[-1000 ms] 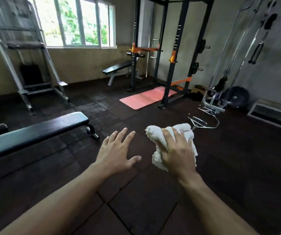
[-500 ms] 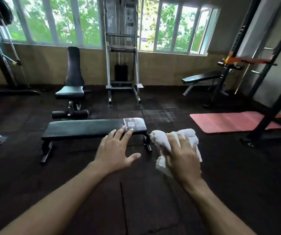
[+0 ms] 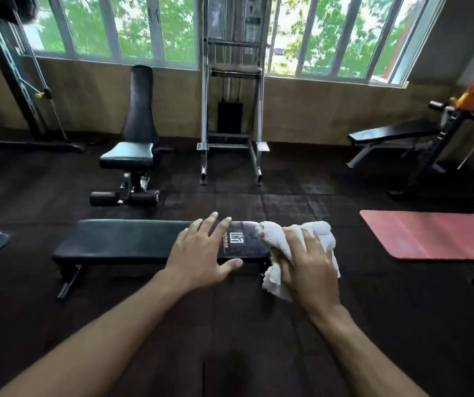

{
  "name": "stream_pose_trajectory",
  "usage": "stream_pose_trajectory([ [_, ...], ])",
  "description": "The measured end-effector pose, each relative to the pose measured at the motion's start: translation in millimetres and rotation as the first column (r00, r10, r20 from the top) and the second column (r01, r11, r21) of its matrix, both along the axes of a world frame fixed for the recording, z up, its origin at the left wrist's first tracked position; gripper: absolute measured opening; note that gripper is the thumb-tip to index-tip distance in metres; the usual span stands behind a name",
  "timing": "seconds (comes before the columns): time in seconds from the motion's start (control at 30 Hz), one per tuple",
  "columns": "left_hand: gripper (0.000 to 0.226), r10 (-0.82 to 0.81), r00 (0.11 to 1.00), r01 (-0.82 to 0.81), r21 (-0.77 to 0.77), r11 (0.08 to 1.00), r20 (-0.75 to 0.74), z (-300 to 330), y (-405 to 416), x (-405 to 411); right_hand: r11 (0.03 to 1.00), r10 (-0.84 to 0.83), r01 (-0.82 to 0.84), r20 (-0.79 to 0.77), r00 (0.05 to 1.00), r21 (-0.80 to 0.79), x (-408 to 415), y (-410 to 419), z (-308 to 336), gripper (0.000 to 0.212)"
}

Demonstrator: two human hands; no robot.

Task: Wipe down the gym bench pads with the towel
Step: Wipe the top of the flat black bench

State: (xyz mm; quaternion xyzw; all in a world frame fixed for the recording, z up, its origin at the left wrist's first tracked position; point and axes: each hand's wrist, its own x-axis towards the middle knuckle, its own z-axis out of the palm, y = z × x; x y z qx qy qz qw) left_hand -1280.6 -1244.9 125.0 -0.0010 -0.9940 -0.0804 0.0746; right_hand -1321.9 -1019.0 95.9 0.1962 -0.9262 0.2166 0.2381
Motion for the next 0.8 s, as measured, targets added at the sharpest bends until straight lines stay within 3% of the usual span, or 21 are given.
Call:
stream_pose_trajectory([
  [0.13, 0.094, 0.018, 0.999, -0.018, -0.011, 1.0, 0.047, -11.0, -25.0, -81.3, 1.0, 0.01, -0.01, 0.083, 0.997, -0.008, -90.5, -18.9, -15.6, 0.048],
  [0.33, 0.094, 0.101, 0.983, -0.102, -0.001, 0.995, 0.155, -80.5, -58.0, -225.7, 0.999, 0.052, -0.05, 0.229, 0.972, -0.016, -245.2, -53.9, -82.3, 0.049],
  [0.53, 0.096, 0.123, 0.96, -0.131, 0.016, 0.991, 0.253, -192.3, -71.1, -373.0, 0.999, 0.051, -0.053, 0.274, 0.96, -0.003, -381.4, -76.7, -200.1, 0.042],
  [0.8, 0.092, 0.103, 0.927, -0.125, 0.039, 0.991, 0.362, -386.2, -108.1, -502.8, 0.997, -0.004, -0.027, 0.377, 0.926, 0.077, -485.9, -104.6, -381.1, 0.043],
])
